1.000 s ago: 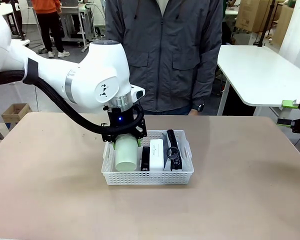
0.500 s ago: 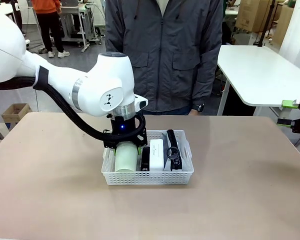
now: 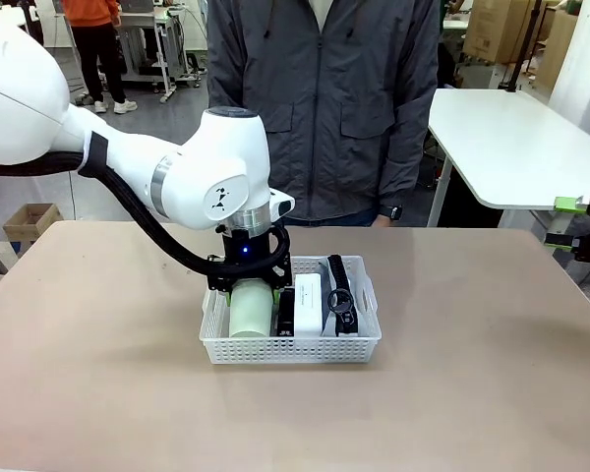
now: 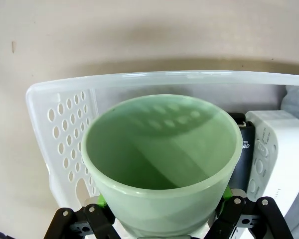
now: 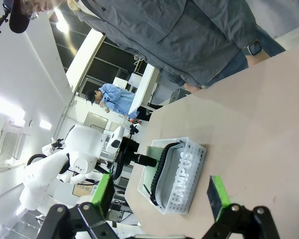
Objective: Efficiently arrange items inside the basket to fit them all.
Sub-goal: Pick up the Reusable plastic cup and place it inside the Organizing basket.
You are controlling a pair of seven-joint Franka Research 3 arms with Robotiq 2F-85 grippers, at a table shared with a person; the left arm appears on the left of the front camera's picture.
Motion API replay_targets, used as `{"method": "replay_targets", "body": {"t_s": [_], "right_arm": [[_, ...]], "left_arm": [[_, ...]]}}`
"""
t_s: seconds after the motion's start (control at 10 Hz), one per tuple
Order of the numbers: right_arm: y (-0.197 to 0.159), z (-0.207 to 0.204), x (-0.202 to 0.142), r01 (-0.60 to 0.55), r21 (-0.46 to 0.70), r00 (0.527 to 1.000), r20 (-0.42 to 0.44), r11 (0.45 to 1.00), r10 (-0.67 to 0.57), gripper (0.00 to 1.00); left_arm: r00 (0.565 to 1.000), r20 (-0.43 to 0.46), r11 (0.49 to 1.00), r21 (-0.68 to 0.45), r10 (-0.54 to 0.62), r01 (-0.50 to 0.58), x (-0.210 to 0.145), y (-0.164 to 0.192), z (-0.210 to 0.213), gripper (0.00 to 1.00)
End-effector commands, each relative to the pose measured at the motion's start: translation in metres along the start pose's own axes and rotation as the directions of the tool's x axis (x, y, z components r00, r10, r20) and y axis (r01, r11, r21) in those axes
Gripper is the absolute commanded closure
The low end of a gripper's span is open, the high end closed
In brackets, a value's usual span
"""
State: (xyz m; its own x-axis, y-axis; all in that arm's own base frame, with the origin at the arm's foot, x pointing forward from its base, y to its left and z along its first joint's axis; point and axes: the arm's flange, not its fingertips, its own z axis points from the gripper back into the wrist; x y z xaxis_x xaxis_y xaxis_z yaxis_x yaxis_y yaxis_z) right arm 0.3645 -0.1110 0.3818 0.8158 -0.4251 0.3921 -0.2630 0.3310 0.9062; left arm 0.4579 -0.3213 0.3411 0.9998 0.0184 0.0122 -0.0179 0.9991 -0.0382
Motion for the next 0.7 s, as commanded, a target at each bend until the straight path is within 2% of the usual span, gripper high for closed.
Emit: {"method": "replay_targets", "body": {"t_s": [0.0, 0.1, 0.5, 0.6], "right_arm": [[0.003, 0.001, 0.001, 0.007, 0.009, 1.000, 0.001, 1.000, -0.007, 0.00], [0.003, 0.001, 0.001, 0.007, 0.009, 1.000, 0.001, 1.000, -0.007, 0.00], [0.003, 0.001, 0.001, 0.007, 0.009, 1.000, 0.001, 1.000, -0.007, 0.00], [0.003, 0.001, 0.001, 0.007, 0.009, 1.000, 0.001, 1.000, -0.007, 0.00]], "left_arm": [[1.000, 0.018, 0.999, 0.022, 0.024, -0.024, 0.003, -0.005, 0.002, 0.12], [0.999, 0.026, 0.999, 0.014, 0.035, -0.035, 0.004, -0.004, 0.003, 0.00], [0.998, 0.044, 0.999, -0.016, 0.034, -0.033, 0.001, 0.003, 0.020, 0.00], [0.999, 0.038, 0.998, -0.057, 0.019, -0.017, -0.005, 0.009, 0.036, 0.00]]}}
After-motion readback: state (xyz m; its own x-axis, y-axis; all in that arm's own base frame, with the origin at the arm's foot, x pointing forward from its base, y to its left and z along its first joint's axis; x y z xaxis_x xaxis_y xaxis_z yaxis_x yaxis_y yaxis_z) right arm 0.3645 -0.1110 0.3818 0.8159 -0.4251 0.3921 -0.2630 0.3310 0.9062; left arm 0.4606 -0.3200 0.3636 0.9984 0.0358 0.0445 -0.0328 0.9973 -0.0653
